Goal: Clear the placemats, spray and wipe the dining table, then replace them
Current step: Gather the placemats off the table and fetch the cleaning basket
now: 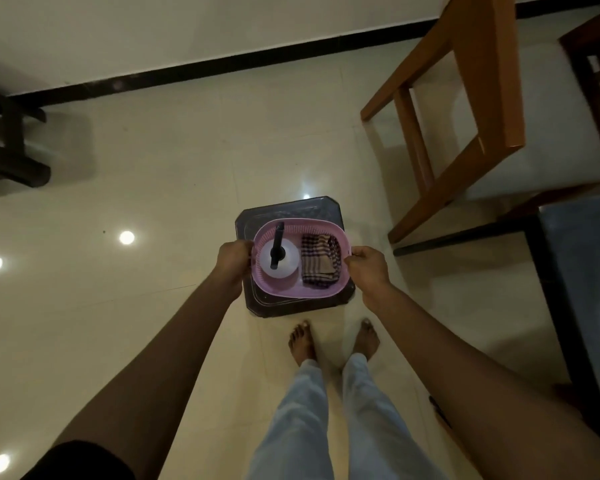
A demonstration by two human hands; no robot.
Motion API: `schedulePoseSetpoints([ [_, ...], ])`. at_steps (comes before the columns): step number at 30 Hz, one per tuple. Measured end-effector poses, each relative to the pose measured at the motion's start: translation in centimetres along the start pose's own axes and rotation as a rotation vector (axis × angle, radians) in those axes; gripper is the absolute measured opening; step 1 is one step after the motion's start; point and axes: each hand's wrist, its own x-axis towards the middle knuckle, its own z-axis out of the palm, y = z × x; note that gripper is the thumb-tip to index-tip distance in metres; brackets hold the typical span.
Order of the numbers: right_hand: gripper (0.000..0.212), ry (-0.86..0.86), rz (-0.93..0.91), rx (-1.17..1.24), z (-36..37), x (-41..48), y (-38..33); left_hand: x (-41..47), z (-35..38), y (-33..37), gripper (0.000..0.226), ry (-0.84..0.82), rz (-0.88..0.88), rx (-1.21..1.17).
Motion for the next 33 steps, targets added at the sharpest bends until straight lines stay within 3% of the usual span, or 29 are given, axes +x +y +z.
schedulePoseSetpoints([
  [9,0.013,0.092,-0.038,0.357,-12.0,-7.9,0.1,-7.9,6.8,9.0,0.036,-0.153,0.229,0.189],
  [18,0.011,0.398,-0.165,0.58,-30.9,-13.9,2.0,-21.9,25.9,18.3,0.031,-0.409,0.452,0.367],
  [22,0.012,0.496,-0.16,0.659,-38.6,-14.7,3.9,-26.2,35.6,19.6,0.016,-0.517,0.54,0.452],
  [33,0.018,0.701,-0.043,0.8,-53.3,-13.7,10.4,-33.5,56.6,17.3,0.018,-0.713,0.573,0.657],
])
